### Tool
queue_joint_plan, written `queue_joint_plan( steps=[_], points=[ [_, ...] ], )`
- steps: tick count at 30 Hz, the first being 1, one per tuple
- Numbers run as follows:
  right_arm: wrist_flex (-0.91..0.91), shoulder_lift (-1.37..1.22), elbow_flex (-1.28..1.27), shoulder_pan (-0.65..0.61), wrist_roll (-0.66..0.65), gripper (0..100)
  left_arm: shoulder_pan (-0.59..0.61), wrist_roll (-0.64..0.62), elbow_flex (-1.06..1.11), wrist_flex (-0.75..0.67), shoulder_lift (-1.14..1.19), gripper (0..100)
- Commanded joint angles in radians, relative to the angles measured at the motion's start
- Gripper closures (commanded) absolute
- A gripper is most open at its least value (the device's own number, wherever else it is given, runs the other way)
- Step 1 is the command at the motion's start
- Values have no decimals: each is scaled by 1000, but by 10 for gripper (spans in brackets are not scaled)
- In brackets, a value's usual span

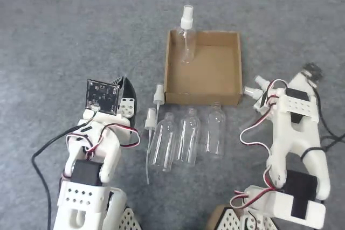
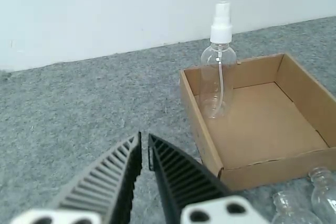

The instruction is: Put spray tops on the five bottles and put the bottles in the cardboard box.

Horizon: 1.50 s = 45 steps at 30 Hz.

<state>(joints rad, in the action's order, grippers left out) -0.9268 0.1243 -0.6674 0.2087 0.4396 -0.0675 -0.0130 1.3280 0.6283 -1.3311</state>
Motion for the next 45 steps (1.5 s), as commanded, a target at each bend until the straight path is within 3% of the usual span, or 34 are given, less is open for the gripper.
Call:
queue_joint_plan(
  steps=[1,6,11,20,26,30,38,45],
  points=[
    [-54,30,-3,22,-468,907,5,-12,-5,-32,-15,988],
    [-73,30,-8,-16,-931,908,5,-12,-5,-32,-15,988],
    [-185,28,-9,-128,-1143,908,5,-12,-5,-32,-14,988],
    [-199,28,-11,-203,-1154,899,5,-12,-5,-32,-14,988],
    [-199,30,5,-232,-1152,761,5,-12,-5,-32,-14,988],
    [-202,30,61,-249,-1085,753,5,-12,-5,-32,-14,988],
    [-444,18,450,-240,-1074,752,5,-11,-5,-32,-12,988],
    [-501,-168,784,-151,-1114,752,5,-11,-5,-32,-12,988]
  ],
)
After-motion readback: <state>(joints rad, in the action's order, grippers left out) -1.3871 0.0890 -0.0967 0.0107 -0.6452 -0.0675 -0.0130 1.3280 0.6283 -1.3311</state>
